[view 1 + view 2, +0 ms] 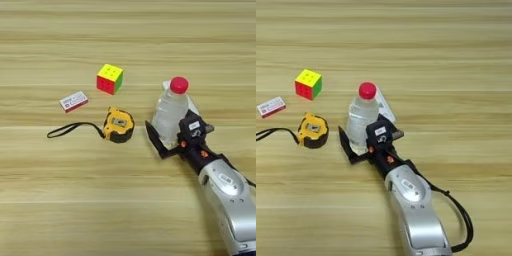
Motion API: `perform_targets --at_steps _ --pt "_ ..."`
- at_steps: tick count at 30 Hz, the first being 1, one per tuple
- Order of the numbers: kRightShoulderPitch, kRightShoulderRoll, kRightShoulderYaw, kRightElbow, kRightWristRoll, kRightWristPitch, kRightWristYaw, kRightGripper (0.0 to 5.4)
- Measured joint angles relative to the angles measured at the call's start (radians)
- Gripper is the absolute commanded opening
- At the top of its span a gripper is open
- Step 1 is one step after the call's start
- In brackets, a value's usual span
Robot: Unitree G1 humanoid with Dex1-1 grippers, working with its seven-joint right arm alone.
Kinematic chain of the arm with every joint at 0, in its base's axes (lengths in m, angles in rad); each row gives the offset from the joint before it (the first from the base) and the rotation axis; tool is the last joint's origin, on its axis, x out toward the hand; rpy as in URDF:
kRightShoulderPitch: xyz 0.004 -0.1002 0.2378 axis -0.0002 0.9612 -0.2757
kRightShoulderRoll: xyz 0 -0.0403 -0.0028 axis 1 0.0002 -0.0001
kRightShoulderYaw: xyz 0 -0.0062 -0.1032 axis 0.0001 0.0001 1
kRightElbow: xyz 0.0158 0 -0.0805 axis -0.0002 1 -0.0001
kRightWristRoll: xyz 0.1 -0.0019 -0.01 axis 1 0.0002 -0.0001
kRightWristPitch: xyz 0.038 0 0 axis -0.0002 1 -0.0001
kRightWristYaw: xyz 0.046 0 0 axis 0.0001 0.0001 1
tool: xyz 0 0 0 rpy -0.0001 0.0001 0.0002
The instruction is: Move the objects on the table
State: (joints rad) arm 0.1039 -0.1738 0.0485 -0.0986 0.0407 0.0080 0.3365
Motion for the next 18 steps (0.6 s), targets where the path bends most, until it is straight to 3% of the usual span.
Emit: perform_targets --at_steps 3,18 --pt "-0.001 0.002 -0.001 0.015 0.0 -0.001 0.0 5.38" --pt "-0.007 0.009 -0.008 0.022 0.002 -0.005 0.0 3.77"
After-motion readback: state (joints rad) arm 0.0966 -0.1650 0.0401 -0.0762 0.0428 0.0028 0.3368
